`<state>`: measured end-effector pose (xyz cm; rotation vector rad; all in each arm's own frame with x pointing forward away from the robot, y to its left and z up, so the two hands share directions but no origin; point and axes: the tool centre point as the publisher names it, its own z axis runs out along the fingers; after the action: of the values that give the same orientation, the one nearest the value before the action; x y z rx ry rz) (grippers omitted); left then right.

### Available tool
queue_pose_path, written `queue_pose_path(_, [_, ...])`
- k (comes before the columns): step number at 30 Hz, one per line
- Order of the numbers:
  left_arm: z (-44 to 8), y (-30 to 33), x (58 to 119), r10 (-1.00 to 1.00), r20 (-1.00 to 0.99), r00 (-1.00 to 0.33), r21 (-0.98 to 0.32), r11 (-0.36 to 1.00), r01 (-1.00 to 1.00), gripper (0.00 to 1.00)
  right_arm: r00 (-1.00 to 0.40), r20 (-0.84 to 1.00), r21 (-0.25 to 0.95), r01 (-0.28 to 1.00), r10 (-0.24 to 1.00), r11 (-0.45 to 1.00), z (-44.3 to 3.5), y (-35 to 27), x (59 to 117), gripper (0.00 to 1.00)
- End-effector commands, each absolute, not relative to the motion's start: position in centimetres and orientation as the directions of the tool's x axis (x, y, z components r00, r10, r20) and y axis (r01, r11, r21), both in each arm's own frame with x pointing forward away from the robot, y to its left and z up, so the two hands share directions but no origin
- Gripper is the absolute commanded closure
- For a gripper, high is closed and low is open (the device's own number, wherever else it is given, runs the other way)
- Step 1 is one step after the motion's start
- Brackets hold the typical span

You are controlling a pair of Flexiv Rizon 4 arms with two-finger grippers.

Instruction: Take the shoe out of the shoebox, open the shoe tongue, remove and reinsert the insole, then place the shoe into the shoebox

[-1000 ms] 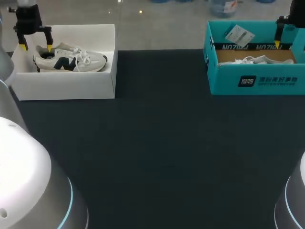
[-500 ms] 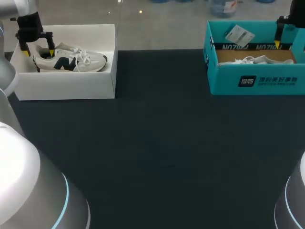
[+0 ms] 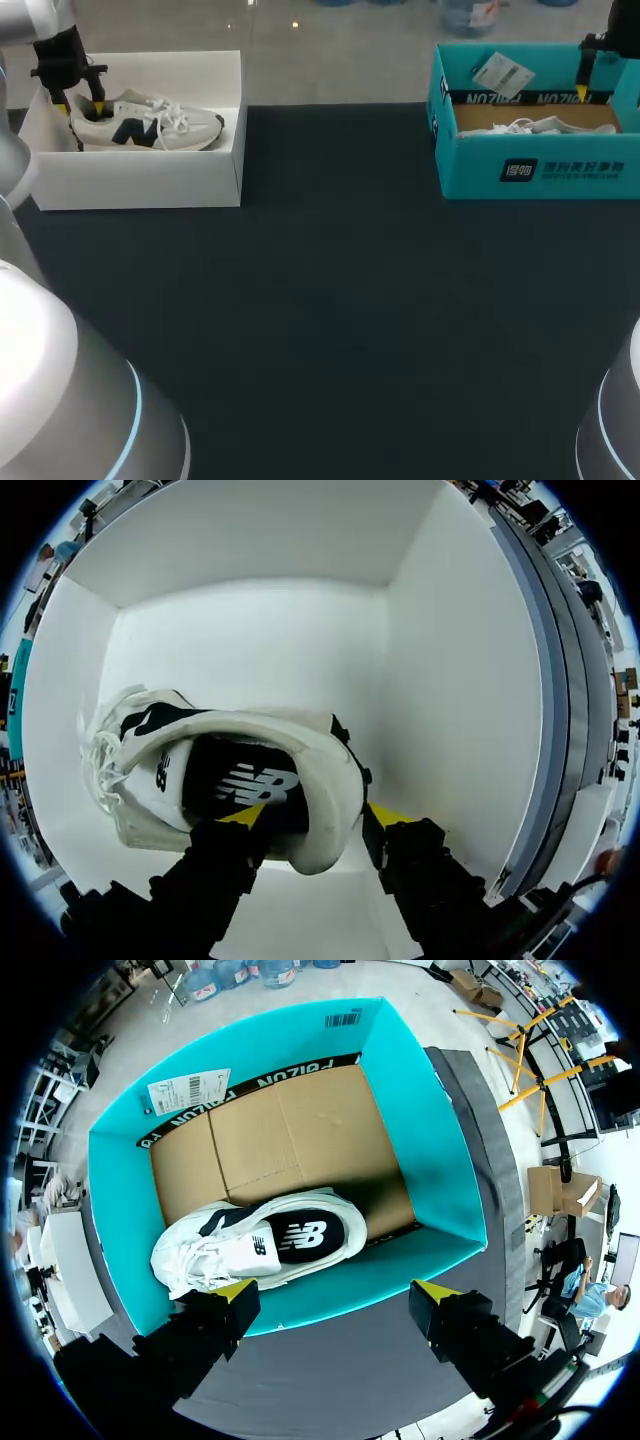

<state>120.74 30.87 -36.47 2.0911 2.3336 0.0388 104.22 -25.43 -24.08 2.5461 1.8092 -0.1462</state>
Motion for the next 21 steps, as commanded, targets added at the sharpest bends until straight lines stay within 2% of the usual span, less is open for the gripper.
queue_pose_path(1, [-36.23,31.07,121.69,0.995,0.019,-0.1,-0.162,0.102,0.982,1.0,0.326,-0.084,-0.041,0.943,0.942,-0.33,-24.05,-25.43,104.15,0.0])
queue_pose_path(21, [-35.73,30.61,120.74,0.998,0.051,-0.035,-0.132,0.041,0.99,1.0,0.326,-0.084,-0.041,0.943,0.942,-0.33,-24.05,-25.43,104.15,0.0])
